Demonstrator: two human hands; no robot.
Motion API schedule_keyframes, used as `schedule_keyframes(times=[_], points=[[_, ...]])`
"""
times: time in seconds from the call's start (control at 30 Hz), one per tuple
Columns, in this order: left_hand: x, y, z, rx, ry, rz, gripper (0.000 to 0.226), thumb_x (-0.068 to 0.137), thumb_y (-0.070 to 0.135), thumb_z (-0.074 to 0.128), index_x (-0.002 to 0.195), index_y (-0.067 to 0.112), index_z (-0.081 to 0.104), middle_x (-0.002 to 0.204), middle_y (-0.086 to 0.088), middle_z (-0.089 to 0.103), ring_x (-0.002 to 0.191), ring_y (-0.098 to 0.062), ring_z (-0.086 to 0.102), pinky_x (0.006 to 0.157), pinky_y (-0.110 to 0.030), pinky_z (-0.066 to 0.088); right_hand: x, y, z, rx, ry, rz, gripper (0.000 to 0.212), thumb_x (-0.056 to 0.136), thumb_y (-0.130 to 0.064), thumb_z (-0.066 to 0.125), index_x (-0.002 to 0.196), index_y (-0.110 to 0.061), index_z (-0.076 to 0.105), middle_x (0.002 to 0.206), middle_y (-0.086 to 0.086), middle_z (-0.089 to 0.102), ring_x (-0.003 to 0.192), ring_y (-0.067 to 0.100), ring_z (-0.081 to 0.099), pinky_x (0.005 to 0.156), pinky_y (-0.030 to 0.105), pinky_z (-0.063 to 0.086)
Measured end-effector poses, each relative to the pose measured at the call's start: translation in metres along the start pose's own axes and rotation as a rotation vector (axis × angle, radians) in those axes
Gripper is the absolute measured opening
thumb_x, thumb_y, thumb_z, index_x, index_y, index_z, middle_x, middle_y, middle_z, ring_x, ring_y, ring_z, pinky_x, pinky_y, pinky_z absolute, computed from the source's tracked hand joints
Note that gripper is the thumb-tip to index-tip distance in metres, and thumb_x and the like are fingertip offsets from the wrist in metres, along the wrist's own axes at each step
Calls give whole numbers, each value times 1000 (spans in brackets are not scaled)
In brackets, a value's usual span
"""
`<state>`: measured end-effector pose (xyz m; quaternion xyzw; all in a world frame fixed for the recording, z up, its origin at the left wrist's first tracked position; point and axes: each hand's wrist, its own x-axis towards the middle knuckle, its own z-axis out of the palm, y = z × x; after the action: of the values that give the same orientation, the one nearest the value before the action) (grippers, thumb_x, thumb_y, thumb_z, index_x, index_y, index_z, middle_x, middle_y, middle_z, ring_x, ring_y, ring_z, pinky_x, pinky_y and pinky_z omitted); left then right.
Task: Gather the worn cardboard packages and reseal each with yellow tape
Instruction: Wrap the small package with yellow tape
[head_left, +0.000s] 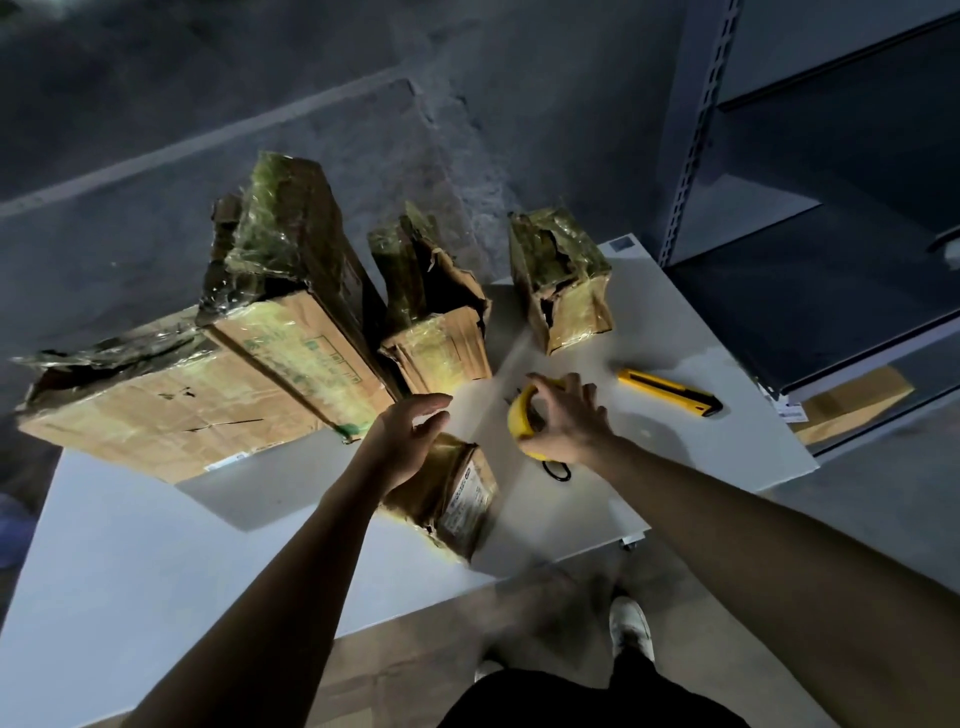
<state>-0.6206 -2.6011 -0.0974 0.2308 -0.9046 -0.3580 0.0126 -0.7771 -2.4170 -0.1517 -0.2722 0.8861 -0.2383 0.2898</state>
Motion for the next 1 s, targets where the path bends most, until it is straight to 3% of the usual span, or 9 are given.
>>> schedule_keyframes(times=[0.13, 0.33, 0.47, 0.53, 0.63, 0.7, 0.8, 0.9, 1.0], points=[[-15, 3, -4, 132, -134, 75, 27, 100, 30, 53, 121, 19, 67, 121, 8, 65, 109, -1, 57, 88, -4, 40, -2, 7, 12, -245, -19, 11, 100, 76, -49, 78, 154, -39, 18, 147, 13, 24, 137, 39, 24, 108, 51, 29], [-19, 0, 10, 277, -107, 93, 30, 104, 28, 43, 115, 12, 66, 106, -1, 58, 100, -10, 45, 88, -27, 41, -1, 12, 22, -405, -33, -54, 99, 79, -53, 74, 155, -31, 14, 148, 15, 25, 136, 39, 26, 108, 48, 29], [-15, 4, 13, 304, -120, 63, 31, 105, 29, 40, 110, 7, 63, 101, -2, 55, 96, -12, 46, 81, -23, 36, 3, 11, 21, -444, -64, -39, 97, 83, -65, 64, 156, -27, 13, 155, 17, 16, 143, 40, 17, 112, 51, 24], [-15, 4, 14, 297, -97, 65, 30, 105, 28, 42, 104, 7, 62, 93, 0, 53, 90, -15, 49, 77, -24, 36, 2, 4, 22, -437, 42, -125, 84, 87, -67, 55, 152, -22, 27, 153, 17, 25, 142, 38, 22, 110, 49, 27], [-14, 4, 16, 267, -48, 65, 28, 104, 29, 45, 88, 9, 58, 81, -1, 51, 79, -20, 52, 72, -28, 38, -6, -20, 18, -15, 142, -343, 50, 98, -51, 51, 126, -10, 59, 123, 14, 62, 117, 29, 56, 90, 34, 46], [-14, 5, 17, 258, -34, 30, 30, 104, 31, 45, 84, 10, 55, 80, -4, 55, 77, -22, 55, 69, -30, 39, -17, -42, 15, 241, -49, -386, 39, 101, -45, 50, 100, -10, 67, 91, 9, 71, 86, 19, 69, 70, 32, 52], [-13, 6, 16, 265, -25, -57, 33, 104, 32, 45, 97, 7, 65, 93, -7, 62, 87, -25, 61, 72, -30, 43, -31, -68, 15, 248, -294, -344, 49, 99, -54, 47, 68, -16, 48, 58, -5, 46, 49, 6, 47, 51, 23, 36], [-17, 11, 14, 156, 92, -128, 28, 104, 30, 44, 113, 9, 62, 106, 1, 60, 92, -17, 58, 74, -26, 40, -32, -76, 14, 152, -354, -301, 53, 99, -56, 47, 66, -15, 38, 56, 1, 31, 47, 13, 34, 50, 27, 25], [-20, 10, 5, 47, 269, -156, 31, 106, 23, 40, 126, 4, 55, 121, -15, 63, 101, -28, 61, 76, -29, 40, -32, -79, 6, 63, -433, -250, 54, 98, -59, 45, 65, -18, 34, 54, -1, 31, 45, 13, 35, 51, 29, 29]])
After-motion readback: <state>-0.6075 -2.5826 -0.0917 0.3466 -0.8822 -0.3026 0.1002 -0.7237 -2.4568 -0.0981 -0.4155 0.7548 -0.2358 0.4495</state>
